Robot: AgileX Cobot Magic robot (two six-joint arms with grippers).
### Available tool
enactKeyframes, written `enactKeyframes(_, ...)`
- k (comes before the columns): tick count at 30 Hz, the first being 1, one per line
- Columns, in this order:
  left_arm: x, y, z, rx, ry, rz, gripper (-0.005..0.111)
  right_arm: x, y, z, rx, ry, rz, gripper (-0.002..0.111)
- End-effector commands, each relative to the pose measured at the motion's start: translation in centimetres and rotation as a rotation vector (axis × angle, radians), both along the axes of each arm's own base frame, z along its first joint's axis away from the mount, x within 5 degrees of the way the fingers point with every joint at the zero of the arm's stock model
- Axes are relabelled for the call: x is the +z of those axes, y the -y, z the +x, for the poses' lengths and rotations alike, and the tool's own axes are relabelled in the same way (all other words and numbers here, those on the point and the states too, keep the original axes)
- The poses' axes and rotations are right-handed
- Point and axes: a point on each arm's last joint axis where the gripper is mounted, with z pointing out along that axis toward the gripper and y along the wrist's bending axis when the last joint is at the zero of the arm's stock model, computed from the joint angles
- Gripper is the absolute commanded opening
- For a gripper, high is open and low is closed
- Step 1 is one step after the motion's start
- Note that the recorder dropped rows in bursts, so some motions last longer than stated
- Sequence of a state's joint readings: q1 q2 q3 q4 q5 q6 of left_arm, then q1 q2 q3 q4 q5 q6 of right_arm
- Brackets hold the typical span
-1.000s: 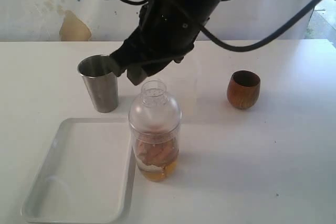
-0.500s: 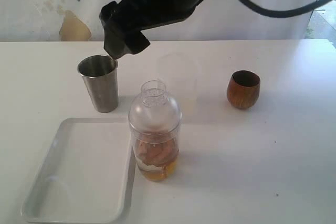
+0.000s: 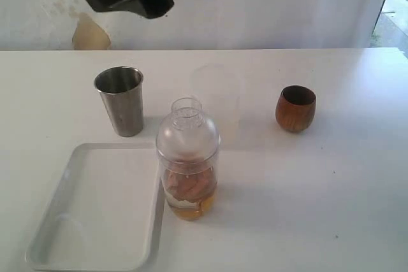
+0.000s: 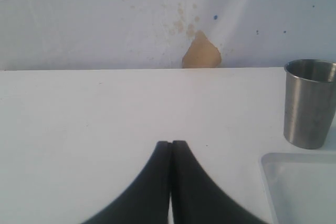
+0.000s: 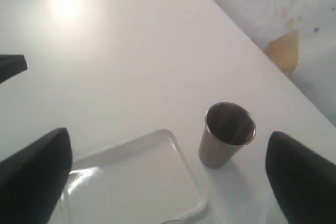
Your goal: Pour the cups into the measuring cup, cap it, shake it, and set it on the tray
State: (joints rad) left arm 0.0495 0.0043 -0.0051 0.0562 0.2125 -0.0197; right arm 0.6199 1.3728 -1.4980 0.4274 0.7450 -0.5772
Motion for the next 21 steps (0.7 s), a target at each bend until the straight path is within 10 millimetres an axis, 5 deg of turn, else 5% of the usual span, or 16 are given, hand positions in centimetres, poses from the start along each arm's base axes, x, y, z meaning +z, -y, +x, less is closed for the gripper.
enactKeyframes(1, -0.1, 0.0, 0.0, -0.001, 0.009, 0.004, 0.0, -4.0, 0.8, -0.1, -0.054, 0.06, 0.026, 0.092)
enactKeyframes(12, -0.1, 0.0, 0.0, -0.001, 0.009, 0.004, 0.0, -15.6, 3.1, -2.9, -0.14, -0.076, 0.033, 0.092)
enactKeyframes(21, -0.1, 0.0, 0.0, -0.001, 0.009, 0.004, 0.0, -21.4, 4.8, -4.8, -0.159, -0.132, -0.055, 0.092)
